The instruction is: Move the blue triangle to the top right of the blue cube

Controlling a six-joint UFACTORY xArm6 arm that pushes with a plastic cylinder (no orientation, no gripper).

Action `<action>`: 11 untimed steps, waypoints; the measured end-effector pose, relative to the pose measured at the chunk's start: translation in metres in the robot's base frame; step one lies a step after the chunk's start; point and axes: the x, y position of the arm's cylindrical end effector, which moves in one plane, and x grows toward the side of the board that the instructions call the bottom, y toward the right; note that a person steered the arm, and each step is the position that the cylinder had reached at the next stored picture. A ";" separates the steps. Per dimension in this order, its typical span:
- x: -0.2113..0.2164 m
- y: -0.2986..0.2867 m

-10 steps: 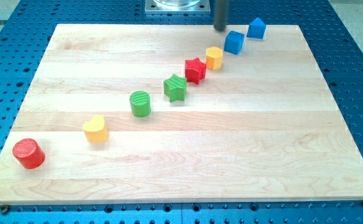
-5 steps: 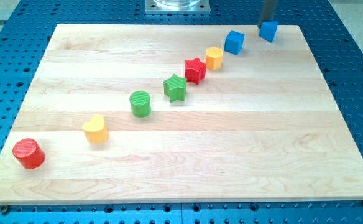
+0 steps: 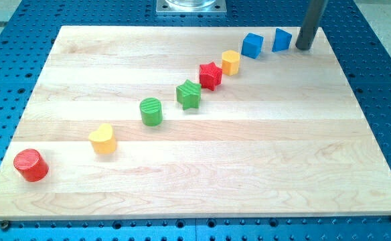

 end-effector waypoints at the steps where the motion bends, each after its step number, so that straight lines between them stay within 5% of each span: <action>1: -0.029 -0.031; 6: -0.002 -0.015; 9: 0.007 -0.097; 11: 0.004 -0.088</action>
